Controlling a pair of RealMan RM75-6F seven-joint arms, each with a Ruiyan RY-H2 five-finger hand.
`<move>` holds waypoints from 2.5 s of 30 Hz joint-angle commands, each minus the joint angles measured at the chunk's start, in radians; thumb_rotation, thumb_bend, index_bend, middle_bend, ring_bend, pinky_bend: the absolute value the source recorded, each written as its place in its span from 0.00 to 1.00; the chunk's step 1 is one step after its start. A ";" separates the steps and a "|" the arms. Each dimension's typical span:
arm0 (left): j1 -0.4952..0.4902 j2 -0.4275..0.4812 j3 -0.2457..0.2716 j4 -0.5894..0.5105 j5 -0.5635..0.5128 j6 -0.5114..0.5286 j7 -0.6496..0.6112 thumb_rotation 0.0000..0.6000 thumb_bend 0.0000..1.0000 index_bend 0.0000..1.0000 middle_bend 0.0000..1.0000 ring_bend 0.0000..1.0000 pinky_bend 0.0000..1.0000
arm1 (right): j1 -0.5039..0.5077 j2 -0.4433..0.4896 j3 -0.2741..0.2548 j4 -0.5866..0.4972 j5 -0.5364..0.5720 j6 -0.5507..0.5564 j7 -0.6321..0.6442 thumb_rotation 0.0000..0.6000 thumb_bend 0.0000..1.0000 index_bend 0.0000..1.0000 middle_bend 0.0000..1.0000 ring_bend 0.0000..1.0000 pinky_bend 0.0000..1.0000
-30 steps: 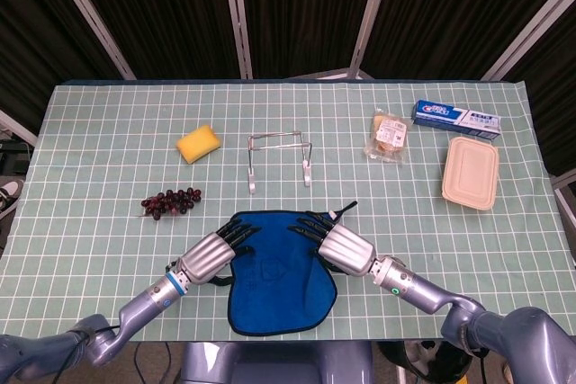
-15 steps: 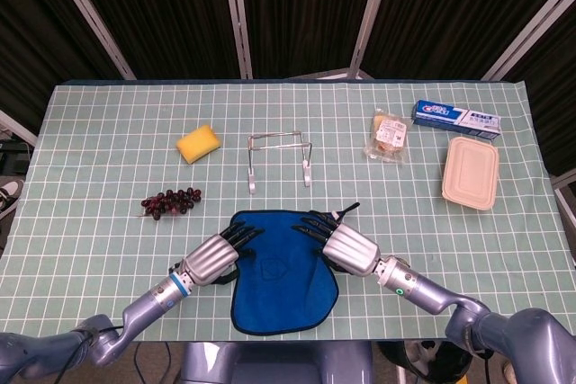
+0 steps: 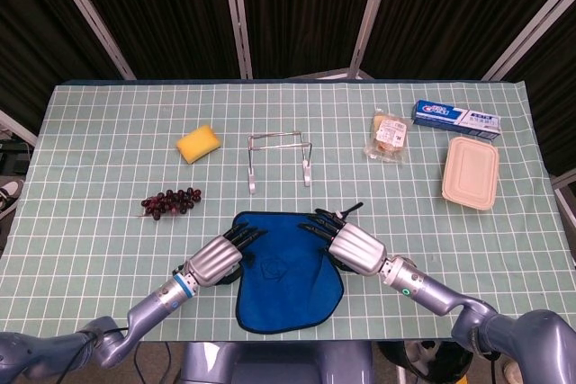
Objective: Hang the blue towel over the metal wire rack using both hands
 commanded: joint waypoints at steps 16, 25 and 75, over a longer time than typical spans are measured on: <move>0.001 0.102 -0.083 -0.125 -0.013 0.141 -0.050 1.00 0.59 0.70 0.00 0.00 0.00 | 0.000 0.149 0.100 -0.183 0.029 0.117 -0.045 1.00 0.73 0.67 0.04 0.00 0.00; -0.023 0.194 -0.188 -0.214 -0.072 0.168 -0.066 1.00 0.59 0.72 0.00 0.00 0.00 | 0.033 0.216 0.215 -0.272 0.134 0.068 -0.036 1.00 0.73 0.67 0.04 0.00 0.00; -0.255 0.064 -0.396 0.183 -0.356 -0.023 -0.129 1.00 0.59 0.76 0.00 0.00 0.00 | 0.270 -0.067 0.413 0.358 0.467 -0.384 0.197 1.00 0.73 0.67 0.04 0.00 0.00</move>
